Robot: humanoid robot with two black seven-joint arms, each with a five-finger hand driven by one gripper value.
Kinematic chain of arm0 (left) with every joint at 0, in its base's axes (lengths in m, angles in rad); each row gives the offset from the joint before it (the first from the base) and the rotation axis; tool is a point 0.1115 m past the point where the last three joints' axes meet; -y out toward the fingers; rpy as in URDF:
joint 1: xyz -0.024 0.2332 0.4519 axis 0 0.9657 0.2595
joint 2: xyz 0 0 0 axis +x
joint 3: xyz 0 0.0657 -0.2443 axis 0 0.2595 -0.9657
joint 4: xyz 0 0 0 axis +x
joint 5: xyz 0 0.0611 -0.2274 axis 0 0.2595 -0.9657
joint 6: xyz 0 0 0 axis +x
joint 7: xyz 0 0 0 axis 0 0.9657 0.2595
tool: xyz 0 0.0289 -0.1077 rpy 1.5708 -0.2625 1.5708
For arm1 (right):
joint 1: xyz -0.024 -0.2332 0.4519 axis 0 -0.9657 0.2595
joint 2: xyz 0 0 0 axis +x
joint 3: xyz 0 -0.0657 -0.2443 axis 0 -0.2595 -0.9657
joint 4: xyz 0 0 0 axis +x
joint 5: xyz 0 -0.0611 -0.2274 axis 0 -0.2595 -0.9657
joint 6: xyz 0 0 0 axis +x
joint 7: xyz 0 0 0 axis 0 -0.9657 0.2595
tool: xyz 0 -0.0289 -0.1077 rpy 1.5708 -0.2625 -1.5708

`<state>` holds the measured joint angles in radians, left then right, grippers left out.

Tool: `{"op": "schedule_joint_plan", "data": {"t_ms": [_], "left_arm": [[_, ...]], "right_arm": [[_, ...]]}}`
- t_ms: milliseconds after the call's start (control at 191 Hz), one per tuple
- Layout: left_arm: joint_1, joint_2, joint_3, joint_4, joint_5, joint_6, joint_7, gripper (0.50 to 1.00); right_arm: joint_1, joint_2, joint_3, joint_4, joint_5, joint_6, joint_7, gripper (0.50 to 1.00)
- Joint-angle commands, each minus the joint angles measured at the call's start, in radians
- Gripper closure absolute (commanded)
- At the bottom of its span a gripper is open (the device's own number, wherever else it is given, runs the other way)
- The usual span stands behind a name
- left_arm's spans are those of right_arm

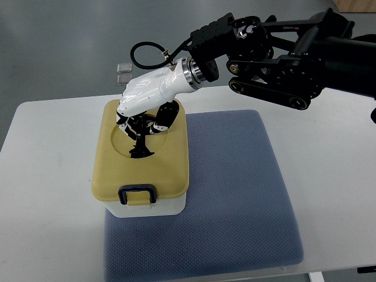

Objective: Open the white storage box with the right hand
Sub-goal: 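Lower the right hand and close its fingers around the black lid handle, then lift the yellow lid off the box and carry it sideways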

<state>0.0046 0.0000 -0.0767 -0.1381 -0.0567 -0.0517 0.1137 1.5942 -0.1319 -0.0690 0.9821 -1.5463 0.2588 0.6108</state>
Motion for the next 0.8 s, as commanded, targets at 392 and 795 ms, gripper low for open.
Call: {"op": "schedule_joint_plan", "data": {"t_ms": [392, 795], "left_arm": [[0.000, 0.000, 0.000, 0.000, 0.000, 0.000, 0.000, 0.500], [0.000, 0.000, 0.000, 0.000, 0.000, 0.000, 0.000, 0.500]], "right_arm": [[0.047, 0.002, 0.046, 0.000, 0.021, 0.005, 0.000, 1.000], [0.032, -0.207, 0.155, -0.008, 0.061, 0.008, 0.000, 1.000]]}}
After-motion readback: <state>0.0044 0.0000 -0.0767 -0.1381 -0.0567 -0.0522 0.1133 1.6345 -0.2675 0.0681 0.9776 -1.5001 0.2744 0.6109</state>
